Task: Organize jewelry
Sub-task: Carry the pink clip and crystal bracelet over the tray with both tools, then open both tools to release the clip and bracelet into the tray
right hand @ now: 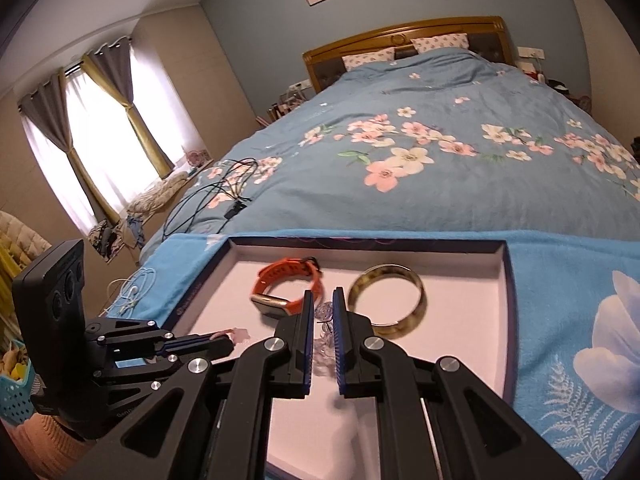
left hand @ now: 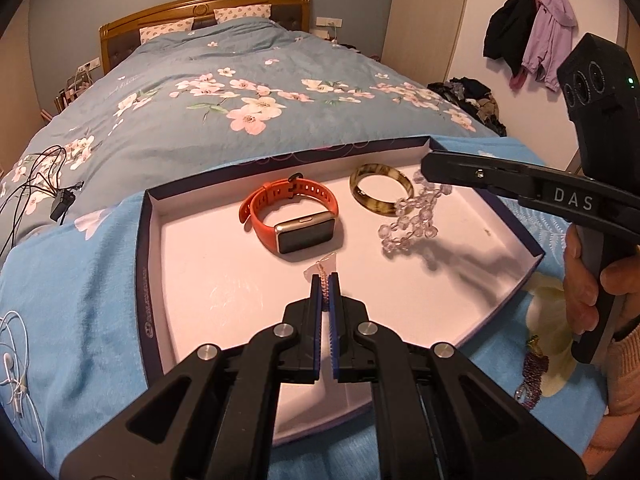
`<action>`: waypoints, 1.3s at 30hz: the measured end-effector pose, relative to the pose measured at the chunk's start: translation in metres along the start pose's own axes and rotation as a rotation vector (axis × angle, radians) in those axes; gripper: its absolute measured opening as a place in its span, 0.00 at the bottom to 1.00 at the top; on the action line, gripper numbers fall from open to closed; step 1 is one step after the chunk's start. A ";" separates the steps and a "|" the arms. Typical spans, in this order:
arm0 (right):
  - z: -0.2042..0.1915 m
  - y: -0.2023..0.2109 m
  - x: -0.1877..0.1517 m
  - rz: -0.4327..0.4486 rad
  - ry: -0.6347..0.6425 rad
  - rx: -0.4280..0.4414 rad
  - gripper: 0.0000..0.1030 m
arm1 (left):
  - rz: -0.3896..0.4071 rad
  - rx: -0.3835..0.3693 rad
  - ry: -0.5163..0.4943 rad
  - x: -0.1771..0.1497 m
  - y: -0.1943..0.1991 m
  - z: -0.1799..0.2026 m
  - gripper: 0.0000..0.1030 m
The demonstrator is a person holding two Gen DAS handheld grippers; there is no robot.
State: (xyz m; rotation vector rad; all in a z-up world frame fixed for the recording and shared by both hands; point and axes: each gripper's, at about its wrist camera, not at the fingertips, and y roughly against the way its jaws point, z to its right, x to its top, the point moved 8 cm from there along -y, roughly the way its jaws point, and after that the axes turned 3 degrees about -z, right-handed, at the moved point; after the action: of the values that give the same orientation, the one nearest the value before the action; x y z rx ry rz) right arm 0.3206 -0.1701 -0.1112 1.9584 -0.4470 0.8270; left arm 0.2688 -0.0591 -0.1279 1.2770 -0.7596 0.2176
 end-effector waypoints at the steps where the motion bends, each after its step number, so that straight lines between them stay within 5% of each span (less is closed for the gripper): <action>1: 0.002 -0.001 -0.001 -0.004 -0.002 -0.005 0.07 | -0.004 0.001 -0.003 0.000 -0.003 0.000 0.03; 17: 0.027 -0.007 -0.014 -0.050 -0.025 -0.094 0.10 | -0.050 0.017 0.012 0.007 -0.029 -0.003 0.06; 20: 0.026 -0.001 -0.013 -0.036 -0.015 -0.105 0.18 | -0.045 0.025 0.016 0.008 -0.030 -0.005 0.08; 29: 0.012 0.033 -0.018 0.010 0.032 -0.089 0.34 | 0.040 0.058 0.007 0.013 -0.002 -0.006 0.38; 39: -0.010 0.082 -0.063 -0.016 0.168 -0.076 0.37 | 0.176 0.055 -0.011 -0.010 0.073 0.003 0.50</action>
State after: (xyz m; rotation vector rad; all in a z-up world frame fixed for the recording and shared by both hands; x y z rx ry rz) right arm 0.2230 -0.2034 -0.1012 1.8036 -0.3570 0.9423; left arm 0.2199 -0.0367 -0.0769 1.2649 -0.8815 0.3763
